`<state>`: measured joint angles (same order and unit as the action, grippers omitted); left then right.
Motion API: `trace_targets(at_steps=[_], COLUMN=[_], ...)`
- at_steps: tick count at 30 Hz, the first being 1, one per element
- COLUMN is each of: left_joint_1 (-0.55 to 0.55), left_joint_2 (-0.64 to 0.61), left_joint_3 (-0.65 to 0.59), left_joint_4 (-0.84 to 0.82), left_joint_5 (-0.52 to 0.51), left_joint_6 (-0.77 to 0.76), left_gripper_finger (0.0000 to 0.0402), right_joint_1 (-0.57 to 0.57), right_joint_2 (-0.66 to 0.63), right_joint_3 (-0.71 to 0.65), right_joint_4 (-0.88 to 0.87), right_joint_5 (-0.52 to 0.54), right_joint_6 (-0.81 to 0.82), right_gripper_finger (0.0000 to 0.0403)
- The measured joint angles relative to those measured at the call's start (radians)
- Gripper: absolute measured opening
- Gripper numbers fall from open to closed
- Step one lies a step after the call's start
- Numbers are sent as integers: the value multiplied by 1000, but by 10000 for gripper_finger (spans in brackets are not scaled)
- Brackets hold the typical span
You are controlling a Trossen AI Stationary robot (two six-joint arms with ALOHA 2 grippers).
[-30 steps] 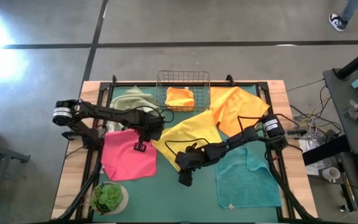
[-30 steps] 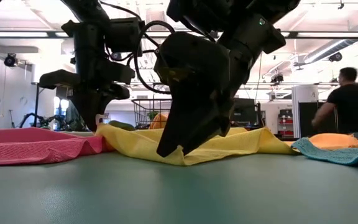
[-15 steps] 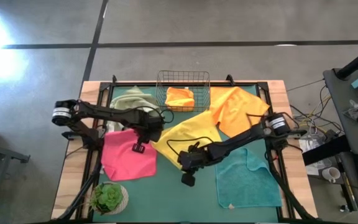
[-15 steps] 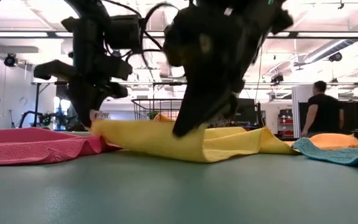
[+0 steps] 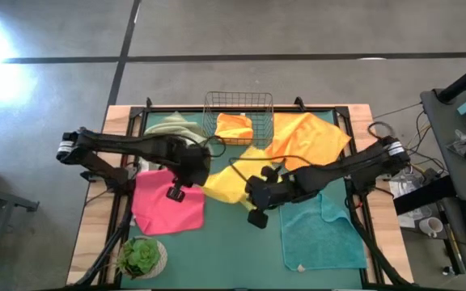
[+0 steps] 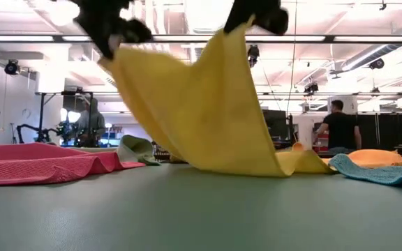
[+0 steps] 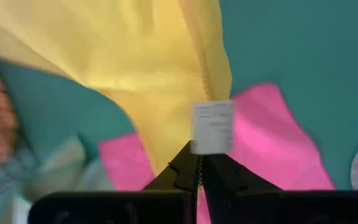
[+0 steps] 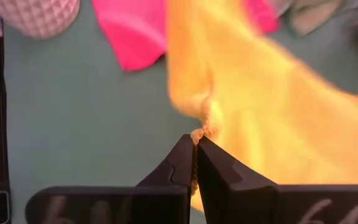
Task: Fold microfiber towels
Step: Fold the yellow microfiber towel
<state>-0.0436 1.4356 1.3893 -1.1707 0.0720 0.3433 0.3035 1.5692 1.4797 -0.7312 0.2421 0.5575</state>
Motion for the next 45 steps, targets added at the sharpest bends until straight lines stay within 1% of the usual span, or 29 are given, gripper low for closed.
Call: trace_targets(at_steps=[6, 11, 15, 19, 23, 26, 28, 30, 34, 37, 39, 43, 45], left_joint_1=[-5, -6, -9, -10, -10, -10, -9, -3, 5, 5, 5, 4, -1], left_joint_2=[-26, -36, -37, -37, -36, -36, -35, -27, 7, 34, 49, 69, 69], left_joint_3=[153, 280, 363, 433, 480, 501, 522, 552, 613, 659, 689, 732, 742], left_joint_4=[-30, -95, -130, -181, -220, -230, -229, -225, -222, -224, -225, -226, -226], left_joint_5=[-86, -100, -100, -100, -100, -99, -105, -145, -279, -382, -429, -441, -421], left_joint_6=[-51, -98, -142, -205, -257, -265, -240, -213, -168, -129, -120, -123, -149], left_gripper_finger=[0, 0, 0, 0, 0, 0, 0, 0, 0, 0, 0, 0, 0], right_joint_1=[20, 26, 33, 32, 32, 31, 25, 11, -23, -46, -57, -62, -56], right_joint_2=[-23, -29, -30, -36, -39, -43, -49, -53, -66, -73, -76, -76, -77], right_joint_3=[124, 238, 329, 428, 521, 580, 614, 650, 695, 696, 687, 672, 667], right_joint_4=[-209, -368, -458, -534, -580, -604, -622, -642, -663, -669, -671, -673, -677], right_joint_5=[79, 111, 189, 207, 209, 241, 277, 316, 383, 391, 390, 390, 387], right_joint_6=[-41, -78, -124, -172, -254, -343, -410, -456, -520, -573, -593, -602, -582], right_gripper_finger=[8, 8, 8, 8, 8, 8, 8, 8, 8, 8, 8, 8, 8])
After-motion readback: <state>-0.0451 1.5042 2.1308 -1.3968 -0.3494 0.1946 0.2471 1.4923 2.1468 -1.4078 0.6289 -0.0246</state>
